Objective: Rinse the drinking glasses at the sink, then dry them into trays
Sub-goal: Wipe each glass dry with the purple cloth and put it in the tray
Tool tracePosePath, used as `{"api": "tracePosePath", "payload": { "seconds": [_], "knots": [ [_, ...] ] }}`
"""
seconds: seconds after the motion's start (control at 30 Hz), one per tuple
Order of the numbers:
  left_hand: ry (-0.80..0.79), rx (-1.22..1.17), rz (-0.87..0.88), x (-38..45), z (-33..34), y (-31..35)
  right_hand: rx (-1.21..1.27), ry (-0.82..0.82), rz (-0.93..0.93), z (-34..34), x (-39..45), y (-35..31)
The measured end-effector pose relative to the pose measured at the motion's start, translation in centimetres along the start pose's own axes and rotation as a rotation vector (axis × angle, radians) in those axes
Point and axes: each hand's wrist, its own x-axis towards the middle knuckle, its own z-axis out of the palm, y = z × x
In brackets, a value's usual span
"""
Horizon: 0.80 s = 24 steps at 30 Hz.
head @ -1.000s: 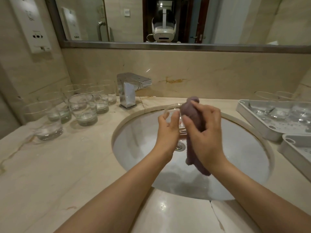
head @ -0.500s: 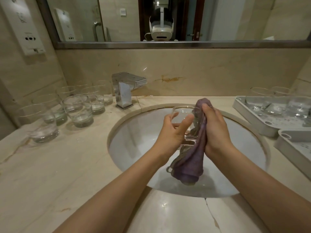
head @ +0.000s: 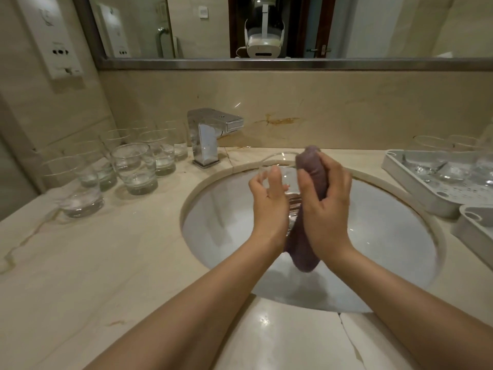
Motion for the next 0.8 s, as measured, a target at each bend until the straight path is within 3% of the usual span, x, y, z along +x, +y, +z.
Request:
{"api": "tracePosePath", "payload": {
  "seconds": [0.2, 0.33, 0.43, 0.5, 0.63, 0.7, 0.8],
  "knots": [
    [-0.17, 0.138, 0.03, 0.1, 0.5, -1.0, 0.553, 0.074, 0.641, -1.8, 2.2, -0.4],
    [-0.225, 0.191, 0.045, 0.3, 0.4, -0.5, 0.624, 0.06, 0.743, -2.1, 2.8, -0.3],
    [-0.195, 0.26, 0.112, 0.7, -0.1, -0.2, 0.53, 0.061, 0.675, -2.2, 2.9, -0.5],
    [-0.153, 0.228, 0.162, 0.8, -0.3, 0.0, 0.462, 0.034, 0.53, -2.1, 2.6, -1.1],
    [-0.018, 0.009, 0.086, 1.3, -0.5, -0.3, 0.001, -0.062, -0.023, -1.1, 0.3, -1.1],
    [0.058, -0.091, 0.043, 1.6, -0.6, -0.9, -0.122, -0.1, -0.213, 0.0, -0.9, -0.1],
    [0.072, -0.08, 0.01, 0.8, -0.1, -1.3, -0.039, -0.013, -0.132, 0.5, -0.5, 0.2]
  ]
}}
